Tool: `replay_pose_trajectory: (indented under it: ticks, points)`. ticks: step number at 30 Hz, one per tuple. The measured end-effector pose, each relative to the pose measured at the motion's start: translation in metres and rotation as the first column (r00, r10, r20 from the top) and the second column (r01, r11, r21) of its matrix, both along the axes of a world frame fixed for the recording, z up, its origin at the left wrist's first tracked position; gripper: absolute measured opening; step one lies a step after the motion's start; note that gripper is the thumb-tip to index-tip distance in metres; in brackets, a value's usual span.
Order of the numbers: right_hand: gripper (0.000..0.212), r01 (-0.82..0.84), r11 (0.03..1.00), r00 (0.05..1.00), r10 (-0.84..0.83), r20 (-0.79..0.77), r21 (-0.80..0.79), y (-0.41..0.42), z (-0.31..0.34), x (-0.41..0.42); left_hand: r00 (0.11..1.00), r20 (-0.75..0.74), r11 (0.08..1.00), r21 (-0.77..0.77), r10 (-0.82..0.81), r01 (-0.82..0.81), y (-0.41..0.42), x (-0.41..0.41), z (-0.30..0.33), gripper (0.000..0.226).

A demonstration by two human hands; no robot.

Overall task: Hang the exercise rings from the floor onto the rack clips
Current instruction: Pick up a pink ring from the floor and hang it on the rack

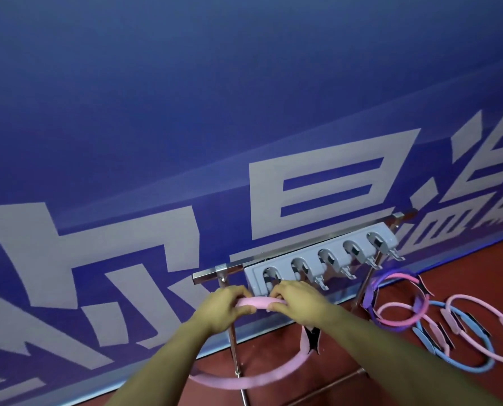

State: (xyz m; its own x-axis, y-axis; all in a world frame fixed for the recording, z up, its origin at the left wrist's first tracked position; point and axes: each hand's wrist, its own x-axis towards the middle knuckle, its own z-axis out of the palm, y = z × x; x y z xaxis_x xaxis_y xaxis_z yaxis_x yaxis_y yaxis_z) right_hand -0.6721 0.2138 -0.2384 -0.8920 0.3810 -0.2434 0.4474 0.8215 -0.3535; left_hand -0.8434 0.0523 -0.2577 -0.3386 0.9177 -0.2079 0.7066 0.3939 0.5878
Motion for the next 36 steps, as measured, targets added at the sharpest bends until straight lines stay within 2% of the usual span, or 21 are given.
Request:
replay_pose_trajectory:
  ticks: [5, 11, 21, 26, 31, 36]
  points:
    - [0.033, 0.012, 0.998, 0.999, -0.015, 0.045, 0.058, 0.002, 0.000, -0.009, 0.998, -0.054, 0.997, -0.075, 0.008, -0.013, 0.012, -0.006, -0.004, 0.033]
    - [0.038, 0.004, 0.998, 0.998, -0.009, 0.065, 0.071, 0.001, -0.006, -0.010, 0.999, -0.051, 0.987, -0.160, 0.010, -0.018, 0.018, -0.007, -0.016, 0.036]
    - [0.031, 0.016, 0.999, 0.997, -0.020, 0.077, 0.047, 0.006, -0.011, -0.009, 0.999, -0.035, 0.991, -0.134, -0.007, 0.003, 0.019, -0.010, -0.029, 0.034]
    - [0.037, 0.043, 0.998, 0.998, -0.045, 0.041, 0.043, 0.005, -0.017, -0.010, 1.000, 0.017, 0.991, -0.131, -0.014, 0.016, 0.020, -0.012, -0.033, 0.035]
    - [0.045, 0.019, 0.998, 0.996, -0.024, 0.085, 0.063, 0.006, -0.013, -0.009, 0.992, 0.110, 0.988, -0.136, -0.061, 0.076, 0.021, -0.013, -0.037, 0.033]
    - [0.047, 0.031, 0.999, 0.995, -0.032, 0.098, 0.008, 0.005, -0.015, -0.008, 0.983, 0.165, 0.987, -0.125, -0.084, 0.105, 0.022, -0.011, -0.037, 0.027]
